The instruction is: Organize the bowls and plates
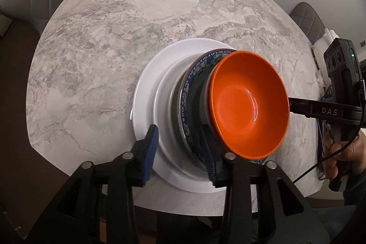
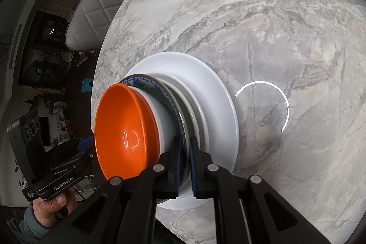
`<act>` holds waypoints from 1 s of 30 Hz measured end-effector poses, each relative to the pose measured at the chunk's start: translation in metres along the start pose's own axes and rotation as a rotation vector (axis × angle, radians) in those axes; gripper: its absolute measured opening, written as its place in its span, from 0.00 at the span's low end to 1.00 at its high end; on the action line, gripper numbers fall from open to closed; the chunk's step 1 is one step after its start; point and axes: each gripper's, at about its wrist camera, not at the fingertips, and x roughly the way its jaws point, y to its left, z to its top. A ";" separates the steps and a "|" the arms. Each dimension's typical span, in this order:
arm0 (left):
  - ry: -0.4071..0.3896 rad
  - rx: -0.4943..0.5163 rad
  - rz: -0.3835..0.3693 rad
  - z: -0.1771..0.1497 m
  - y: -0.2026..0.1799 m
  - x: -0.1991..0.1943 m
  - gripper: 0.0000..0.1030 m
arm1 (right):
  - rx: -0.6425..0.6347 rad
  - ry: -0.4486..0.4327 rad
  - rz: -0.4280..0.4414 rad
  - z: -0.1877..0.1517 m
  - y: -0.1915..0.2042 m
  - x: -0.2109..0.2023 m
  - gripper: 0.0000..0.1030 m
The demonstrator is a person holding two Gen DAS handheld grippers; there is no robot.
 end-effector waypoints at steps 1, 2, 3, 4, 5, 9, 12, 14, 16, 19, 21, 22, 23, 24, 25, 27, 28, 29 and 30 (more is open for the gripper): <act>-0.009 -0.004 -0.003 -0.003 0.002 -0.006 0.51 | -0.001 -0.009 -0.017 -0.001 0.000 -0.002 0.20; -0.023 -0.006 -0.007 -0.004 0.004 -0.012 0.57 | -0.001 -0.019 -0.032 -0.002 -0.001 -0.005 0.29; -0.049 -0.002 -0.003 -0.007 0.004 -0.022 0.59 | 0.005 -0.028 -0.038 -0.004 -0.003 -0.008 0.34; -0.079 0.012 0.013 -0.009 0.002 -0.031 0.63 | 0.015 -0.040 -0.041 -0.006 -0.005 -0.013 0.38; -0.116 0.035 0.036 -0.012 -0.002 -0.040 0.63 | 0.023 -0.057 -0.048 -0.008 -0.006 -0.019 0.52; -0.283 0.134 0.117 -0.017 -0.027 -0.079 0.63 | 0.073 -0.151 -0.082 -0.023 -0.009 -0.049 0.85; -0.423 0.153 0.161 -0.019 -0.051 -0.110 0.63 | 0.114 -0.212 -0.097 -0.037 -0.004 -0.073 0.90; -0.445 0.130 0.185 -0.015 -0.065 -0.124 0.63 | 0.104 -0.271 -0.112 -0.047 0.007 -0.091 1.00; -0.419 0.089 0.152 -0.010 -0.076 -0.134 0.63 | 0.086 -0.331 -0.112 -0.056 0.020 -0.109 1.00; -0.397 0.039 0.055 -0.014 -0.088 -0.144 0.64 | 0.055 -0.352 -0.128 -0.063 0.035 -0.124 1.00; -0.348 0.033 0.044 -0.015 -0.095 -0.141 0.64 | 0.050 -0.381 -0.138 -0.069 0.040 -0.135 1.00; -0.329 0.035 0.064 -0.018 -0.100 -0.139 0.64 | 0.052 -0.399 -0.139 -0.072 0.041 -0.140 1.00; -0.339 0.030 0.100 -0.023 -0.104 -0.142 0.64 | 0.055 -0.413 -0.142 -0.075 0.041 -0.143 1.00; -0.377 0.022 0.142 -0.031 -0.109 -0.148 0.64 | 0.057 -0.418 -0.149 -0.078 0.040 -0.144 1.00; -0.423 0.017 0.181 -0.038 -0.113 -0.156 0.64 | 0.057 -0.421 -0.155 -0.082 0.039 -0.146 1.00; -0.484 0.010 0.256 -0.053 -0.122 -0.171 0.64 | 0.053 -0.417 -0.158 -0.091 0.039 -0.146 1.00; -0.496 0.001 0.282 -0.059 -0.124 -0.176 0.66 | 0.049 -0.418 -0.156 -0.095 0.038 -0.147 1.00; -0.497 -0.009 0.298 -0.064 -0.128 -0.179 0.73 | 0.045 -0.421 -0.155 -0.099 0.038 -0.148 1.00; -0.488 -0.020 0.301 -0.071 -0.128 -0.181 0.74 | 0.037 -0.424 -0.155 -0.103 0.038 -0.149 1.00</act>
